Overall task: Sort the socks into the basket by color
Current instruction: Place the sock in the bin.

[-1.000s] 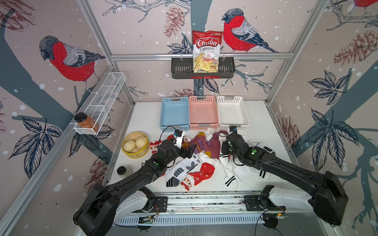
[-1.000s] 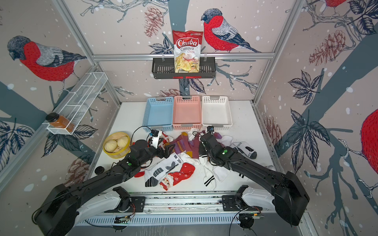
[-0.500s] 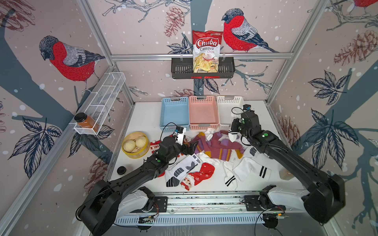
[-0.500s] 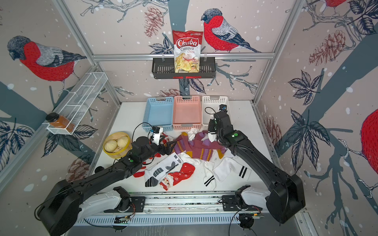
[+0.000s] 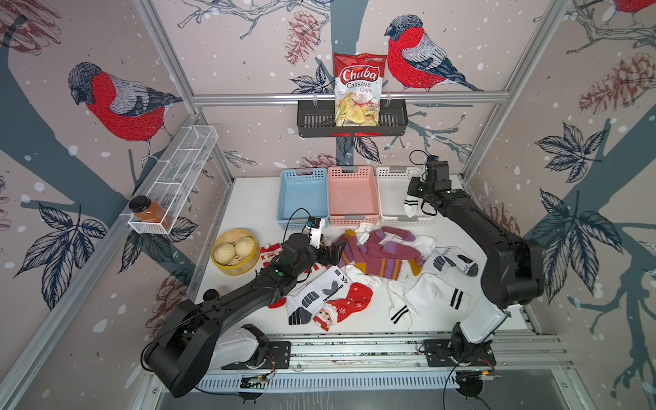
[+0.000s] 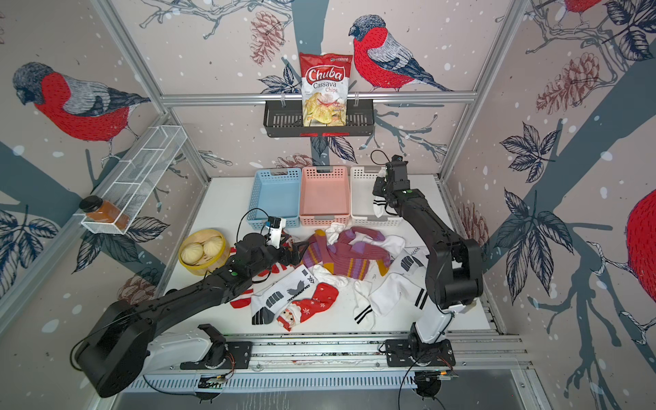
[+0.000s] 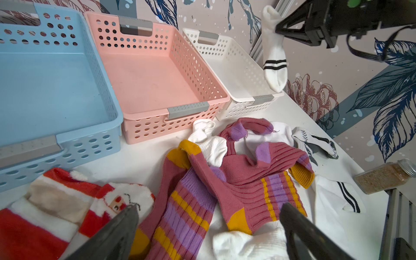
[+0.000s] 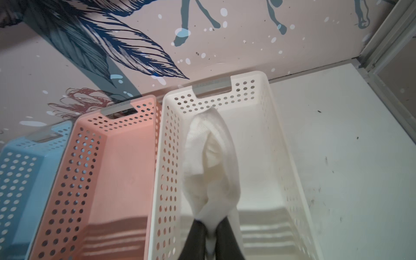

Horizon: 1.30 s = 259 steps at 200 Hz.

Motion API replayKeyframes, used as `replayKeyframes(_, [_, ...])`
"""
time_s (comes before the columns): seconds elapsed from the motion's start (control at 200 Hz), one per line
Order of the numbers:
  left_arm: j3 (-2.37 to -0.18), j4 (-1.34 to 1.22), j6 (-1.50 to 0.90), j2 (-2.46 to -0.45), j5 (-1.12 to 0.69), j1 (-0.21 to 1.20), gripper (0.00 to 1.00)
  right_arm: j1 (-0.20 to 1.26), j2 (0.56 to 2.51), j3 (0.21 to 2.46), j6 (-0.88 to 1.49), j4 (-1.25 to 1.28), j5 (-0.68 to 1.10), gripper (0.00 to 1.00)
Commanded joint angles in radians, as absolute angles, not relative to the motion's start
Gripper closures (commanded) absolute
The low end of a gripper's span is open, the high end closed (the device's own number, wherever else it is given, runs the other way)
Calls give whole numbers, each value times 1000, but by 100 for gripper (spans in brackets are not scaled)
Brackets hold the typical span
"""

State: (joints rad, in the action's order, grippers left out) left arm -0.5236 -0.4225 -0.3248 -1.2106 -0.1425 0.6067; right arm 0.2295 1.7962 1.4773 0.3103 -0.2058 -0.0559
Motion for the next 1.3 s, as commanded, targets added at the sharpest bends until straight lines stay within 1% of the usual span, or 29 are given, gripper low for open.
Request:
replayKeyframes(0.0, [-543,-457,-269,-1225,-188,618,2,223,1890,1572,279,-263,-14,86])
replayKeyframes(0.07, [-558,-444,-246,-1237,-184,641,2,221,1943,1624,276,-280,-12,82])
replayKeyframes(0.265, [-585,-460,-216,-1270,-168,753,2,212,2038,1725,277,-328,12,64])
replayKeyframes(0.35, [-606,-448,-200,-1295,-144,808,2,212,2021,1719,283,-336,4,56])
replayKeyframes(0.465, [-628,-445,-194,-1334,-112,875,2,207,1937,1628,294,-296,29,46])
replayKeyframes(0.55, [-646,-429,-190,-1373,-103,907,2,206,1877,1555,302,-279,32,45])
replayKeyframes(0.62, [-655,-430,-202,-1405,-114,926,4,206,1828,1478,311,-261,41,45])
replayKeyframes(0.705, [-656,-443,-206,-1435,-124,961,7,205,1759,1369,331,-225,41,40])
replayKeyframes(0.845, [-638,-471,-196,-1472,-112,1013,8,198,1633,1196,358,-160,40,33])
replayKeyframes(0.951, [-629,-486,-205,-1504,-145,1032,10,197,1538,1082,385,-139,45,32])
replayKeyframes(1.116, [-645,-491,-237,-1561,-133,1089,12,195,1361,883,426,-82,11,27])
replayKeyframes(1.291, [-679,-498,-250,-1623,-129,1141,12,196,1226,769,440,-87,-8,25])
